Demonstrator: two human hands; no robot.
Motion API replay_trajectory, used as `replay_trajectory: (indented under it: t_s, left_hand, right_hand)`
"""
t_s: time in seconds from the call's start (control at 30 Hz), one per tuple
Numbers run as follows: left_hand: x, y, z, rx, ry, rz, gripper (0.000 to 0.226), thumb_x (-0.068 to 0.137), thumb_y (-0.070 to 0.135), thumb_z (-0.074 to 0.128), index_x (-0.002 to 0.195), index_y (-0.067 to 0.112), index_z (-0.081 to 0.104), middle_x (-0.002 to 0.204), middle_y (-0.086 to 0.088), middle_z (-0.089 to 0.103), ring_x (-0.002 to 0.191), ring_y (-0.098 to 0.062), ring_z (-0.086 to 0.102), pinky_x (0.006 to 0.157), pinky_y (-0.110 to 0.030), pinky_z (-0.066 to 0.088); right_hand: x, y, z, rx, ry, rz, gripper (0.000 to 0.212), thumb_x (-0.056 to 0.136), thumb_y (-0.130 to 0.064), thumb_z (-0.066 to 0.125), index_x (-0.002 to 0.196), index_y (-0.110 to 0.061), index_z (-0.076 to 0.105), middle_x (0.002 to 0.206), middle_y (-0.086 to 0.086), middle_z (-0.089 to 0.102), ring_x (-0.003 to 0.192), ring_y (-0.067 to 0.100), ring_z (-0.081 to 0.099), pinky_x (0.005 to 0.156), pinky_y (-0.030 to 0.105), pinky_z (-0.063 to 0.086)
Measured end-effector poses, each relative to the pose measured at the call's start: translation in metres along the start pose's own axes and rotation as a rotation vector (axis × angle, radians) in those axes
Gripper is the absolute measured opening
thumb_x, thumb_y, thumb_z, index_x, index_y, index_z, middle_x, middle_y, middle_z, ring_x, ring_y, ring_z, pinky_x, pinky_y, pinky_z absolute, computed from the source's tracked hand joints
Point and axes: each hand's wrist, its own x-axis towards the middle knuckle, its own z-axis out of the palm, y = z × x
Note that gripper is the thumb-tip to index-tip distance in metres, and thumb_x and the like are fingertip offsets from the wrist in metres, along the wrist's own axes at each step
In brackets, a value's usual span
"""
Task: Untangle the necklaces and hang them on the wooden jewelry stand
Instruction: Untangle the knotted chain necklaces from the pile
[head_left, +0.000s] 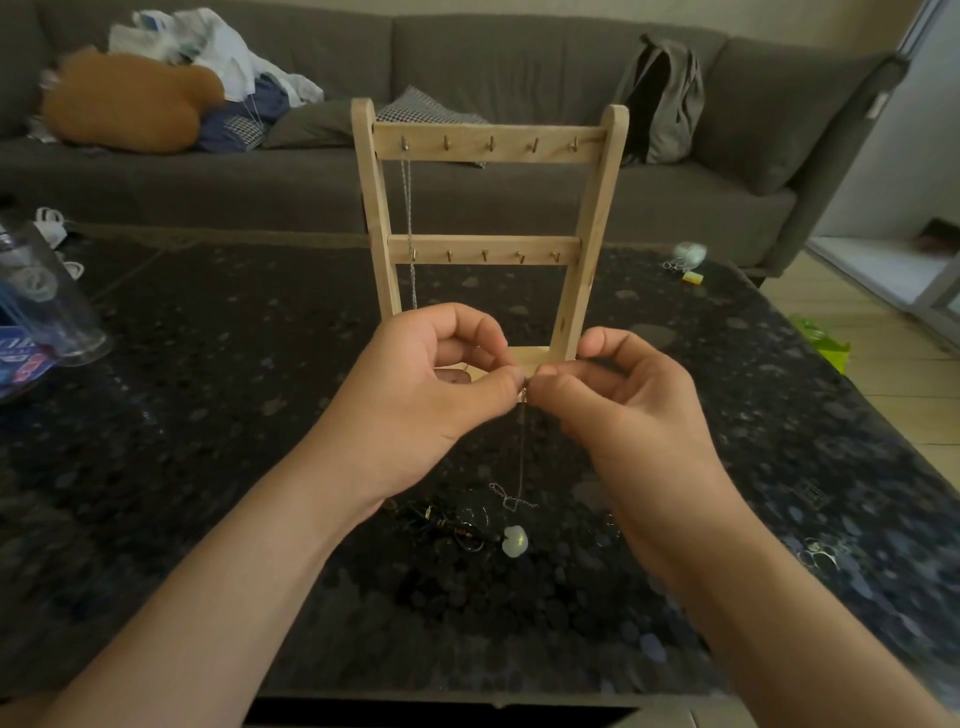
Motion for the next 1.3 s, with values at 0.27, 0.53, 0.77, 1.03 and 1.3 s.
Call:
replay_trajectory:
  t_s: [0.27, 0.53, 0.77, 1.03, 1.3]
  left_hand:
    - [0.000, 0.003, -0.002, 0.153, -0.045, 0.057, 0.016, 0.085, 0.023, 0.080, 0.097, 0.027, 0.071, 0.094, 0.004, 0.078, 0.058, -0.017, 0.049, 0.058, -0.031, 0.048]
    - [-0.001, 0.004, -0.008, 0.324, -0.076, 0.147, 0.022, 0.092, 0.012, 0.079, 0.092, 0.032, 0.069, 0.070, 0.013, 0.065, 0.053, -0.015, 0.051, 0.054, -0.021, 0.046]
    - [-0.002, 0.008, -0.011, 0.445, 0.001, 0.199, 0.020, 0.084, 0.016, 0.080, 0.081, 0.034, 0.072, 0.060, 0.018, 0.056, 0.053, -0.007, 0.049, 0.063, -0.004, 0.042]
    - [-0.001, 0.007, -0.011, 0.468, 0.009, 0.309, 0.004, 0.079, 0.030, 0.082, 0.081, 0.032, 0.079, 0.094, 0.016, 0.071, 0.066, -0.019, 0.059, 0.057, -0.021, 0.048]
    - [-0.001, 0.003, -0.009, 0.607, -0.075, 0.357, 0.015, 0.082, 0.035, 0.077, 0.093, 0.029, 0.083, 0.095, 0.019, 0.070, 0.074, -0.015, 0.066, 0.066, -0.022, 0.055]
  right_hand:
    - [-0.001, 0.001, 0.000, -0.213, -0.034, -0.128, 0.043, 0.085, -0.013, 0.074, 0.114, -0.019, 0.042, 0.091, 0.010, 0.077, 0.056, 0.009, 0.054, 0.056, 0.018, 0.046]
    - [0.005, 0.004, -0.001, -0.174, -0.112, 0.018, 0.034, 0.100, -0.009, 0.066, 0.120, -0.018, 0.040, 0.104, 0.015, 0.078, 0.065, 0.030, 0.060, 0.057, 0.042, 0.057]
    - [0.009, 0.004, -0.002, -0.059, -0.104, 0.105, 0.044, 0.101, -0.014, 0.070, 0.137, -0.007, 0.046, 0.101, 0.010, 0.080, 0.091, 0.009, 0.071, 0.087, 0.031, 0.045]
    - [0.011, 0.006, -0.001, -0.064, -0.151, 0.122, 0.071, 0.090, -0.021, 0.074, 0.149, -0.002, 0.041, 0.100, 0.006, 0.081, 0.095, 0.009, 0.071, 0.093, 0.039, 0.043]
    - [0.010, 0.010, -0.003, -0.139, -0.155, 0.103, 0.040, 0.100, -0.006, 0.065, 0.130, -0.014, 0.040, 0.103, 0.015, 0.080, 0.088, 0.028, 0.062, 0.082, 0.052, 0.054]
